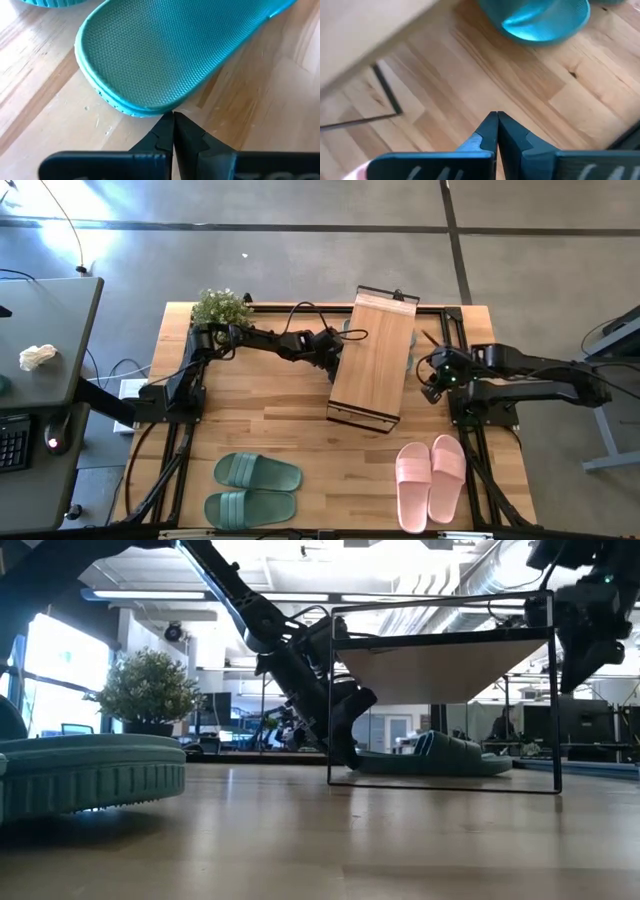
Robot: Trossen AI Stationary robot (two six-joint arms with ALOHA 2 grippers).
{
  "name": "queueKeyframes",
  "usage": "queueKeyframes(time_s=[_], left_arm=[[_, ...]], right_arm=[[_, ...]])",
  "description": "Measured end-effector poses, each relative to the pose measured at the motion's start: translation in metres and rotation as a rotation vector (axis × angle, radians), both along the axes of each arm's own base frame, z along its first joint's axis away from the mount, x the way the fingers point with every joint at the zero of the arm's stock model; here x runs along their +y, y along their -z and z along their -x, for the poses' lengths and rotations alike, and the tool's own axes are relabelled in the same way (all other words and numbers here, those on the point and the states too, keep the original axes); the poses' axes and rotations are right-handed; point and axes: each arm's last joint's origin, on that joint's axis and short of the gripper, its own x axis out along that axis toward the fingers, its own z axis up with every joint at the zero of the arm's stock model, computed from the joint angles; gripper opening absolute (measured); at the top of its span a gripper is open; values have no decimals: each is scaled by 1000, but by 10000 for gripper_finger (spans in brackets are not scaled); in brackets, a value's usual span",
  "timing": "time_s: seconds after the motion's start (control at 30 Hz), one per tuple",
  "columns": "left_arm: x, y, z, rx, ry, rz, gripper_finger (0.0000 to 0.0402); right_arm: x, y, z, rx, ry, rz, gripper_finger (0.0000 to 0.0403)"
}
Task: Pick and place slides into the shelf
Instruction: Put the green slide under the shelf
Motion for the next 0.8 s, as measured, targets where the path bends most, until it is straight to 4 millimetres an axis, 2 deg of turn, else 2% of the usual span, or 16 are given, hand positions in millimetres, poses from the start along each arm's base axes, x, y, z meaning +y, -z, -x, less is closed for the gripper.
queueKeyframes(time_s=[0.17,0.5,0.8], left_arm=[[0,0,0,-4,-16,5,0],[2,-1,1,-17,-9,41,0],[0,-23,6,-14,43,-11,0]], right_arm=[[0,-5,1,-64,7,11,0],[0,-6,4,-72,6,26,0],[1,-6,4,-76,-5,5,0]])
